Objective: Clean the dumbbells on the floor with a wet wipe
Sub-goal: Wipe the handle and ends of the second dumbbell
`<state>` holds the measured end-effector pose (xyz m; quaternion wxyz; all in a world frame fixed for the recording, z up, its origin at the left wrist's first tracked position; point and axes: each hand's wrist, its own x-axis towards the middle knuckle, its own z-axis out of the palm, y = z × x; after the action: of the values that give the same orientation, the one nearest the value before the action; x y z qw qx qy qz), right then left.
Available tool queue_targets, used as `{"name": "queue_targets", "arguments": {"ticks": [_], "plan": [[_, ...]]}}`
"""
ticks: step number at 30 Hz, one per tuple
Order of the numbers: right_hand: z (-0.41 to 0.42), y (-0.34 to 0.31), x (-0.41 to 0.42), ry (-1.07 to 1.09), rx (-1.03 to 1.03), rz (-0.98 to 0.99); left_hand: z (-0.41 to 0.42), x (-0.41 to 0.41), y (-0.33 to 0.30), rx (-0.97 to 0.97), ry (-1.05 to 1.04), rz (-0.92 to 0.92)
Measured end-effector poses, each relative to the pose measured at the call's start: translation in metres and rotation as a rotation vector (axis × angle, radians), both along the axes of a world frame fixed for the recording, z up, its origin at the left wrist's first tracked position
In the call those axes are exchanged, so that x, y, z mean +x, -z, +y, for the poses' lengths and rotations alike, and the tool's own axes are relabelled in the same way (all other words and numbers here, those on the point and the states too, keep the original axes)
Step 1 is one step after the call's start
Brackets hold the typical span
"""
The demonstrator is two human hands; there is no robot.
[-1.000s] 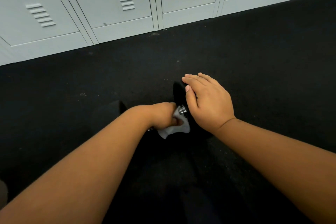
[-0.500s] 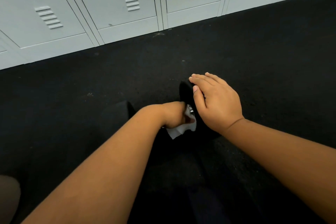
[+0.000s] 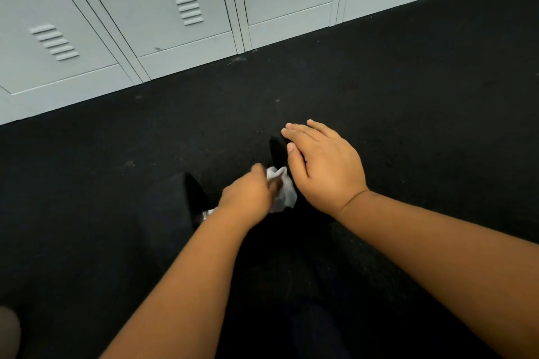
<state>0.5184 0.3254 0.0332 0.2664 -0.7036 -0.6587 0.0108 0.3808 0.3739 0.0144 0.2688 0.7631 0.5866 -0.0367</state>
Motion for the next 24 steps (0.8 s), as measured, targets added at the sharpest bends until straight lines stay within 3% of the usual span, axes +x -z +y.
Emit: {"name": "queue_targets", "arguments": {"ticks": [2, 6, 8, 11, 16, 20, 24], "plan": [[0.0, 0.001, 0.001, -0.003, -0.008, 0.009, 0.003, -0.01, -0.001, 0.007, -0.112, -0.166], [-0.002, -0.001, 0.0, 0.003, -0.03, 0.009, -0.014, -0.017, -0.01, 0.498, -0.135, -0.246], [-0.001, -0.001, 0.001, 0.006, -0.024, 0.002, -0.023, -0.016, -0.011, 0.591, -0.087, -0.319], [0.0, -0.001, 0.001, 0.005, -0.021, 0.006, -0.026, -0.011, 0.003, 0.439, 0.116, -0.283], [-0.003, -0.001, 0.0, 0.0, -0.016, 0.032, -0.016, -0.003, 0.004, 0.222, 0.325, 0.141], [-0.002, -0.001, 0.001, 0.01, -0.017, 0.017, 0.002, 0.005, -0.024, -0.12, 0.344, 0.19], [-0.001, 0.001, 0.0, 0.006, -0.005, 0.015, 0.009, 0.007, -0.033, -0.243, 0.365, 0.095]]}}
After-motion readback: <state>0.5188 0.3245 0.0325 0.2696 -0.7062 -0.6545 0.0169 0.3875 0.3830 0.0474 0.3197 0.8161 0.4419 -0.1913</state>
